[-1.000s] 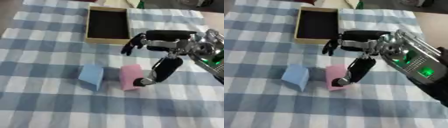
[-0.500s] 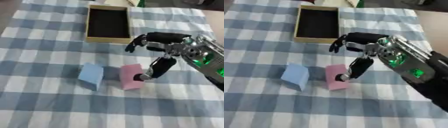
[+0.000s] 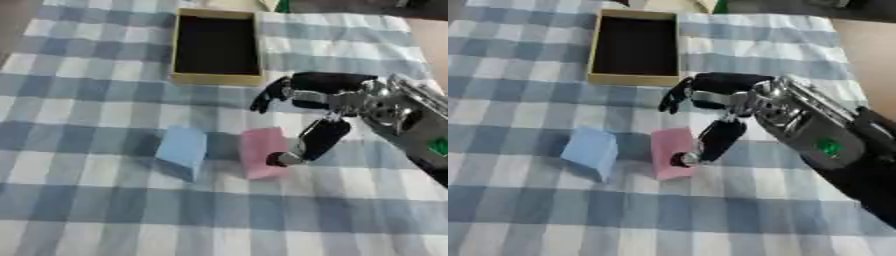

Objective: Pick up objects on the table and place them in the box.

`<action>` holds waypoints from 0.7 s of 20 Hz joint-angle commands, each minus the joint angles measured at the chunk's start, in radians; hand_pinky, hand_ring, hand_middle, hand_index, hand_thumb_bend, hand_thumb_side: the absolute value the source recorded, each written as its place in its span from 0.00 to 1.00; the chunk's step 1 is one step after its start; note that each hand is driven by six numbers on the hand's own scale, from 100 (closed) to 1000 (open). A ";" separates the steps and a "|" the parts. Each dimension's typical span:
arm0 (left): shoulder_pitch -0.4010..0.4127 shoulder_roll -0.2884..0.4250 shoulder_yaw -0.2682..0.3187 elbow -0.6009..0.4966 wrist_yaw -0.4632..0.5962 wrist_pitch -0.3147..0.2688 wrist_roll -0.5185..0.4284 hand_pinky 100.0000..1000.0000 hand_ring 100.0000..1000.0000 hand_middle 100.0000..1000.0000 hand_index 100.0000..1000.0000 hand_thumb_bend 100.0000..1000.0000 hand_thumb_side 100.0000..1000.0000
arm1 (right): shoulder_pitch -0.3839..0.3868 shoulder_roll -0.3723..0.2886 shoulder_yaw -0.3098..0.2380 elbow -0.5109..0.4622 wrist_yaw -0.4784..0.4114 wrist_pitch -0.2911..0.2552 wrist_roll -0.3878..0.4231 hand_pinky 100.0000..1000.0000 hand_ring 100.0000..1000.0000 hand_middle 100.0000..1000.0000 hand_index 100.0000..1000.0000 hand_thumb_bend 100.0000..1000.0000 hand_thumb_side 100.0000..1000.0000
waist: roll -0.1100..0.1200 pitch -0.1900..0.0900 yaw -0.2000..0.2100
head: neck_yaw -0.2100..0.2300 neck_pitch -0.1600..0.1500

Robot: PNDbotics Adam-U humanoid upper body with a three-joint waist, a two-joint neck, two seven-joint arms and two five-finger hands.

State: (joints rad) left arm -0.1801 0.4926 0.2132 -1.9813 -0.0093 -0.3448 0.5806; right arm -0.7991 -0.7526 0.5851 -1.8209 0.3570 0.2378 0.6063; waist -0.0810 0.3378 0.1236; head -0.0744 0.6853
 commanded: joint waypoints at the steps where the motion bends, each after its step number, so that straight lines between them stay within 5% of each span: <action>1: -0.007 0.015 0.007 -0.019 -0.002 0.001 0.001 0.67 0.58 0.58 0.86 0.00 0.90 | -0.006 -0.049 -0.038 -0.055 -0.025 0.005 -0.008 0.85 0.90 0.71 0.86 0.41 0.31 | 0.007 -0.019 -0.002 | -0.001 -0.002; 8: -0.007 0.016 0.006 -0.019 -0.002 0.002 0.000 0.67 0.58 0.58 0.86 0.00 0.90 | 0.005 -0.074 -0.050 -0.111 -0.028 0.000 0.001 0.85 0.90 0.73 0.87 0.42 0.32 | 0.006 -0.022 -0.004 | -0.002 -0.004; 14: -0.007 0.013 0.005 -0.019 0.000 0.002 -0.004 0.67 0.58 0.58 0.86 0.00 0.90 | 0.006 -0.029 -0.014 -0.041 0.052 -0.033 0.004 0.85 0.90 0.73 0.87 0.42 0.32 | 0.008 -0.021 -0.001 | -0.006 -0.004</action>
State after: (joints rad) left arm -0.1803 0.4926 0.2132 -1.9813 -0.0091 -0.3440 0.5798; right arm -0.7827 -0.7763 0.5747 -1.8709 0.3884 0.2143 0.6107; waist -0.0811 0.3376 0.1225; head -0.0769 0.6851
